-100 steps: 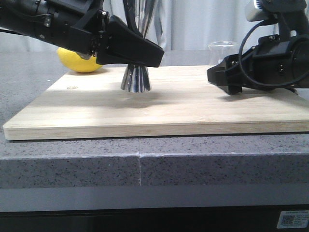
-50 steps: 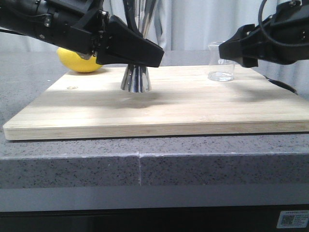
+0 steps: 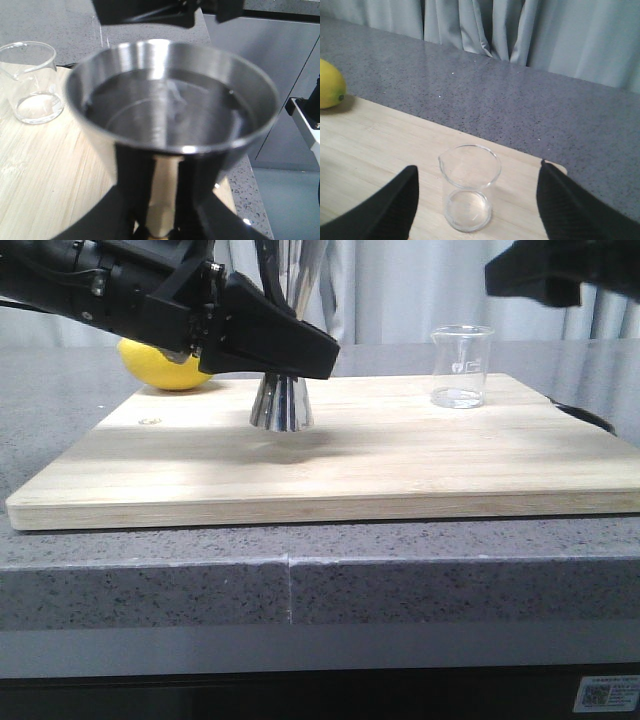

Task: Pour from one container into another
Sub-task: 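Open the right gripper and lift it off the beaker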

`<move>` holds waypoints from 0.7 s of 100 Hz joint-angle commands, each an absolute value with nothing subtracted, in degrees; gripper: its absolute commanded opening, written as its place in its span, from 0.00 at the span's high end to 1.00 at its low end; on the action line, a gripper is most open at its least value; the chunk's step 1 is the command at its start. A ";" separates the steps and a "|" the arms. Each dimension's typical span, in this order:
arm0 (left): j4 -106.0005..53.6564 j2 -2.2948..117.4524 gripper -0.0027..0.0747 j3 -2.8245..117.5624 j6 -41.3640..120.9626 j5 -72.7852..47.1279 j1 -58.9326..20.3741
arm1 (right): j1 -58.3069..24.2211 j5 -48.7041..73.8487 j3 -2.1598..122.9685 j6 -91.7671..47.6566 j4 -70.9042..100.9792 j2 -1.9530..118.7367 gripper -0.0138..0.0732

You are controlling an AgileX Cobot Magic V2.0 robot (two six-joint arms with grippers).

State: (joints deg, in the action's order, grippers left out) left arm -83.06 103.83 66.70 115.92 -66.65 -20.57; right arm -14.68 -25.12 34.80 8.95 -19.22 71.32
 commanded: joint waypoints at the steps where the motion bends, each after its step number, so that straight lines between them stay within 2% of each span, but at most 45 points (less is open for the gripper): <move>1: -87.33 100.65 0.95 68.05 115.81 -72.04 -21.22 | -14.99 -25.75 35.89 9.11 -19.31 66.55 0.33; 34: -88.29 100.65 0.95 68.05 117.61 -71.25 -21.11 | -14.99 -21.20 35.89 9.11 -19.31 59.13 0.33; 70: -90.93 100.65 0.95 68.05 119.01 -70.47 -18.95 | -14.99 -18.36 35.89 9.11 -19.31 57.54 0.33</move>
State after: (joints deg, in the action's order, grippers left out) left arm -85.15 103.83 66.70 118.69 -66.65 -20.30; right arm -15.05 -14.77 34.40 9.04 -19.33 59.04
